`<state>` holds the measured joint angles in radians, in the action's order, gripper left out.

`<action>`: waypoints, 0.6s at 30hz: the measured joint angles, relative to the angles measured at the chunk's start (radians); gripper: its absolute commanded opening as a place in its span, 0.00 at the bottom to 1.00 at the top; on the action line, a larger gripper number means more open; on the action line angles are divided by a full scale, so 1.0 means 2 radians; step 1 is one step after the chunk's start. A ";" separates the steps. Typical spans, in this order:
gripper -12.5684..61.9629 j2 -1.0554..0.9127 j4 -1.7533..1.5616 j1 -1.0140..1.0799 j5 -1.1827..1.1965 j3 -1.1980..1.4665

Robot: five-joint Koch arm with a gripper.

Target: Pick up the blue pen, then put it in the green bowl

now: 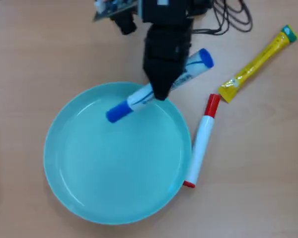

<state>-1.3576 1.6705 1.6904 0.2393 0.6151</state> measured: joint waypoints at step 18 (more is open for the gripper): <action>0.08 -0.002 -0.251 0.066 -0.001 0.249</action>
<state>-1.3606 1.1689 1.8224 0.2378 1.1137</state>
